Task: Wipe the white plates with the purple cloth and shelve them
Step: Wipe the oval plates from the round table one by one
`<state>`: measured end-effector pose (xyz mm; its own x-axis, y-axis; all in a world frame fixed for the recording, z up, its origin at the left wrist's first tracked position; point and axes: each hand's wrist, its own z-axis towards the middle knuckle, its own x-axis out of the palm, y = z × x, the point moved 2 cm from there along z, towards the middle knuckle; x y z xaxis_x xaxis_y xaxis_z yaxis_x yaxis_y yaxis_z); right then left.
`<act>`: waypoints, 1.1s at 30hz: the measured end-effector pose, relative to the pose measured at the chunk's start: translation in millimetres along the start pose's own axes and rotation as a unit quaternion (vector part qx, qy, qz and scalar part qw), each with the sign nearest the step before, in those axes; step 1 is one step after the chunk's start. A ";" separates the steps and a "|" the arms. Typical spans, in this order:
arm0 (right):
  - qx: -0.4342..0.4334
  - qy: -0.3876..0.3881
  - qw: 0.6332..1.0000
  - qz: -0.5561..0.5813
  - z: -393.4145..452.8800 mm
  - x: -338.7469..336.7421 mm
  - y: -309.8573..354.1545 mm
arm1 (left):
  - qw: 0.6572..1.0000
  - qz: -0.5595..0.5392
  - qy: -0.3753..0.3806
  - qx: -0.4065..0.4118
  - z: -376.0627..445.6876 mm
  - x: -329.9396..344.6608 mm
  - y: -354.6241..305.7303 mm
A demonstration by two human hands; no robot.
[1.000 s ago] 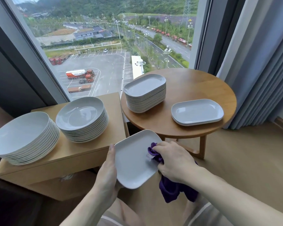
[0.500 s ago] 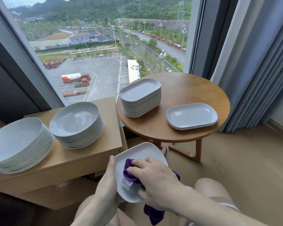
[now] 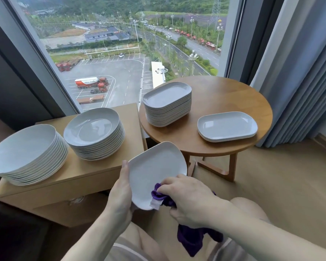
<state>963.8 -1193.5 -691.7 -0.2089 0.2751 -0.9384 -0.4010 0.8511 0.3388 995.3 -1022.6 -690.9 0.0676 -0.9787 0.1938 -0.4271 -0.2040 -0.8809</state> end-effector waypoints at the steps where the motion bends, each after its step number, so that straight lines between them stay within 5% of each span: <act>1: 0.016 0.000 1.000 -0.002 0.5 -1.3 -6.3 | 1.000 0.006 0.003 0.006 -1.9 1.1 -1.2; 11: 0.161 -0.081 0.984 0.010 3.4 -21.6 -59.3 | 0.994 0.056 0.090 -0.010 -16.3 16.6 8.4; 17: 0.072 -0.093 0.993 0.022 2.2 -17.7 -29.1 | 0.993 0.050 0.101 -0.021 -12.9 26.2 26.1; 22: -0.051 -0.073 0.996 0.017 -2.5 0.7 24.0 | 0.997 0.006 0.025 -0.069 -4.7 13.5 30.2; 33: -0.009 0.025 1.000 -0.004 -2.1 -2.9 0.7 | 0.999 0.030 -0.035 -0.012 -0.6 4.1 2.1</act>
<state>962.3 -1194.5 -688.6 -0.2503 0.2460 -0.9364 -0.4177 0.8451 0.3337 994.1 -1027.1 -691.7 0.1031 -0.9886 0.1101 -0.4532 -0.1452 -0.8795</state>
